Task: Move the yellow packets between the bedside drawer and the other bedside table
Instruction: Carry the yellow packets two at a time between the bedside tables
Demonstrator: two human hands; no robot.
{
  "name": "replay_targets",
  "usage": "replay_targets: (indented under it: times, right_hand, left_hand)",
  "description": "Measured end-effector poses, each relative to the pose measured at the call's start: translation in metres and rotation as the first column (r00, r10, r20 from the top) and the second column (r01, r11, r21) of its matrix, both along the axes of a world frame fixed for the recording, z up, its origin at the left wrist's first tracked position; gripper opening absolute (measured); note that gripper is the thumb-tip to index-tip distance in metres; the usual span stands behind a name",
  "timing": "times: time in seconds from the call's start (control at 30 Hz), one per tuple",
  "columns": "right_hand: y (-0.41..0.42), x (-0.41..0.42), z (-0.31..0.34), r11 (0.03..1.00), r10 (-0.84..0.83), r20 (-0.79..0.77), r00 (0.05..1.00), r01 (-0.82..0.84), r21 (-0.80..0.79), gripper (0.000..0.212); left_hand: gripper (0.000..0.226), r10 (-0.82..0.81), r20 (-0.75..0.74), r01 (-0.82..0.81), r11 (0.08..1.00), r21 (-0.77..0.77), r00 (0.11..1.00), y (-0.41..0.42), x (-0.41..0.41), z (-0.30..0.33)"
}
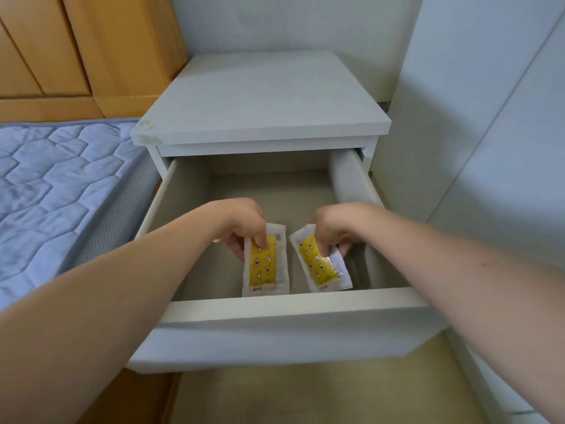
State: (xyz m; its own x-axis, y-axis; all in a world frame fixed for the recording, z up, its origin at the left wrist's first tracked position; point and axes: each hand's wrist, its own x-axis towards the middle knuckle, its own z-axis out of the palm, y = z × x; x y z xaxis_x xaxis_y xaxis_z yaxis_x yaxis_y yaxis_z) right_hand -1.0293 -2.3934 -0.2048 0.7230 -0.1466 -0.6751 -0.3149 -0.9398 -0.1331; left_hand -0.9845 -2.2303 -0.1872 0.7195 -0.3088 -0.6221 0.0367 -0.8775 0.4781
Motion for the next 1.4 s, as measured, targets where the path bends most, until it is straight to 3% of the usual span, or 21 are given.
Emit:
replay_targets:
  times: [0.2, 0.33, 0.43, 0.6, 0.8, 1.13, 1.2, 1.27, 1.4]
  right_hand:
    - [0.001, 0.003, -0.007, 0.941, 0.208, -0.239, 0.949, -0.261, -0.217, 0.023]
    - [0.001, 0.002, -0.018, 0.888, 0.265, -0.285, 0.921, -0.348, -0.3, 0.04]
    - [0.0, 0.008, -0.034, 0.818, 0.407, -0.261, 0.875, -0.477, -0.322, 0.03]
    - [0.001, 0.01, -0.041, 0.692, 0.54, -0.34, 0.77, -0.636, -0.341, 0.025]
    - [0.004, 0.001, -0.032, 0.7, 0.523, -0.331, 0.785, -0.618, -0.358, 0.008]
    - [0.008, -0.003, -0.026, 0.717, 0.509, -0.308, 0.804, -0.593, -0.366, 0.025]
    - [0.007, -0.004, -0.018, 0.763, 0.488, -0.208, 0.847, -0.531, -0.369, 0.022]
    - [0.004, -0.005, 0.0, 0.85, 0.424, -0.028, 0.905, -0.409, -0.333, 0.021]
    - [0.0, -0.006, 0.071, 0.97, 0.227, 0.238, 0.944, -0.196, -0.144, 0.025]
  left_hand:
    - [0.012, -0.049, -0.068, 0.053, 0.997, 0.062, 0.997, -0.013, 0.003, -0.031]
    - [0.022, -0.194, -0.023, 0.194, 0.957, 0.215, 0.981, -0.01, 0.007, -0.049]
    - [0.011, -0.293, 0.024, 0.275, 0.92, 0.279, 0.956, -0.011, 0.007, -0.055]
    - [0.017, -0.372, 0.029, 0.347, 0.889, 0.298, 0.928, -0.018, 0.004, -0.063]
    - [0.011, -0.448, -0.049, 0.443, 0.854, 0.273, 0.893, -0.021, -0.001, -0.07]
    - [0.019, -0.447, 0.026, 0.42, 0.858, 0.297, 0.894, -0.019, 0.002, -0.061]
    - [0.023, -0.452, 0.063, 0.407, 0.85, 0.334, 0.89, -0.017, 0.003, -0.053]
    - [0.026, -0.469, 0.194, 0.375, 0.846, 0.38, 0.861, -0.012, 0.003, -0.035]
    - [0.036, -0.429, 0.438, 0.297, 0.893, 0.339, 0.79, -0.002, 0.009, 0.044]
